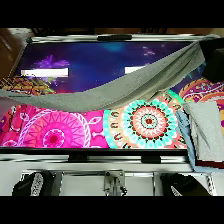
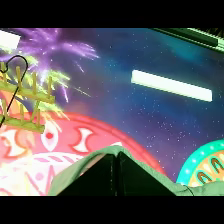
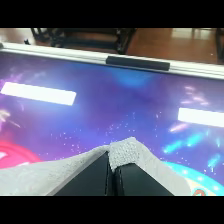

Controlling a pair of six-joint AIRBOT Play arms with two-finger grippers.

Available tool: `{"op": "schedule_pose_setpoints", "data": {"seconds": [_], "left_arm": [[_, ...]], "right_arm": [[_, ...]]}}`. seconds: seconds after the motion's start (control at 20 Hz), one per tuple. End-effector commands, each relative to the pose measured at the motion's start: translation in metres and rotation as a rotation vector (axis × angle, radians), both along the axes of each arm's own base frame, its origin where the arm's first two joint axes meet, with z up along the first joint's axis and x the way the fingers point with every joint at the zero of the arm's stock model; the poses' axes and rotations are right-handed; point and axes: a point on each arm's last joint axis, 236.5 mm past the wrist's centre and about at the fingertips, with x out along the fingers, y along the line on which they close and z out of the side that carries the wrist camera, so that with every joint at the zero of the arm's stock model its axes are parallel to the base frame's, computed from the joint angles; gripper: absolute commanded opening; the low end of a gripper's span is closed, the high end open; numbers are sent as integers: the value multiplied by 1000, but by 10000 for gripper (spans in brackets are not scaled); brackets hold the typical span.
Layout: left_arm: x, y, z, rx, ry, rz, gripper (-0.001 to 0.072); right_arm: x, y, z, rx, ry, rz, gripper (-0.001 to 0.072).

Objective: Fold the shirts.

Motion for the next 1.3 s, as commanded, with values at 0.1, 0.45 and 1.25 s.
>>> {"op": "schedule_pose_setpoints", "data": {"seconds": [0.1, 0.45, 1.25], "left_arm": [[2, 2, 1, 2, -8, 4, 31], [4, 3, 0, -2, -1, 4, 31], [10, 9, 9, 27, -47, 13, 31]], "right_arm": [[0, 2, -8, -15, 29, 9, 62], [-3, 2, -14, -21, 57, 12, 62], [-5, 6, -16, -14, 69, 26, 62]]}}
